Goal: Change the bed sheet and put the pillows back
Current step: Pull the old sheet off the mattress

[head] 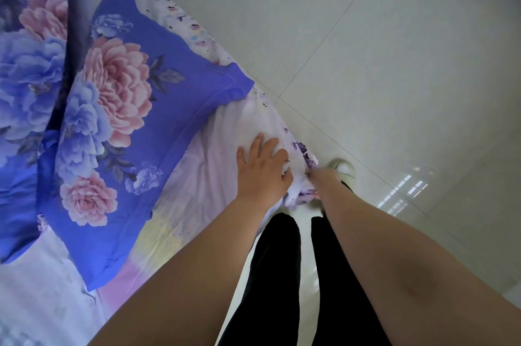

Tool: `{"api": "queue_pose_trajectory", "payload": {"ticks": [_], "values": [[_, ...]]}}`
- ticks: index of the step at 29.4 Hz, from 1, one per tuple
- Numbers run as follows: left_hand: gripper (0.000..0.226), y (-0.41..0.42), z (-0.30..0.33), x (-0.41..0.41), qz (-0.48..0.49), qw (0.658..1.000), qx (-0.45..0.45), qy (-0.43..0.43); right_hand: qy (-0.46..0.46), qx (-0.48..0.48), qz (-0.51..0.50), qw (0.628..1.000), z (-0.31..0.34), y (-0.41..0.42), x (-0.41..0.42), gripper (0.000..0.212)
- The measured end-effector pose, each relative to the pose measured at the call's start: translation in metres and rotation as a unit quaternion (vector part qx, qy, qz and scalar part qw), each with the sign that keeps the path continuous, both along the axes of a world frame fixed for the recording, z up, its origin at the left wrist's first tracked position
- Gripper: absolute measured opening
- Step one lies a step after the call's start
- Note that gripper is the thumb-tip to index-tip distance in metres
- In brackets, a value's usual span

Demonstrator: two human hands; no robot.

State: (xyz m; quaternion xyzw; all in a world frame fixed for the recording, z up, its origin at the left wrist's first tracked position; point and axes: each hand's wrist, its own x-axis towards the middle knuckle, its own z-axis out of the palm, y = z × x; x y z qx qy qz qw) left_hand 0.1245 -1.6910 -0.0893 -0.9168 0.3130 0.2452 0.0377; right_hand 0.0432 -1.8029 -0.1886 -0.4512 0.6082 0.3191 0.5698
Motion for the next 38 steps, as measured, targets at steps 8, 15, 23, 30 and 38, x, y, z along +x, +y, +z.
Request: {"api": "queue_pose_trajectory", "payload": {"ticks": [8,15,23,30,38], "values": [[0.037,-0.012,0.005,-0.006,0.008,0.983,0.044,0.178,-0.05,-0.352,-0.013,0.935,0.044,-0.124,0.011,0.03],[0.037,-0.003,0.037,-0.017,0.301,0.893,-0.069,0.328,-0.162,-0.204,0.077,0.962,0.134,-0.141,0.042,0.033],[0.049,0.062,0.08,0.03,0.576,0.792,-0.112,0.171,-0.213,-0.017,0.072,0.974,0.202,-0.017,0.08,0.021],[0.074,0.139,0.078,0.09,0.809,0.403,-0.318,0.285,-0.213,-0.081,-0.011,0.973,0.198,0.035,0.097,0.032],[0.039,0.184,0.055,0.151,0.794,0.322,-0.345,0.382,-0.225,-0.138,0.066,0.962,0.185,0.11,0.115,0.058]]}}
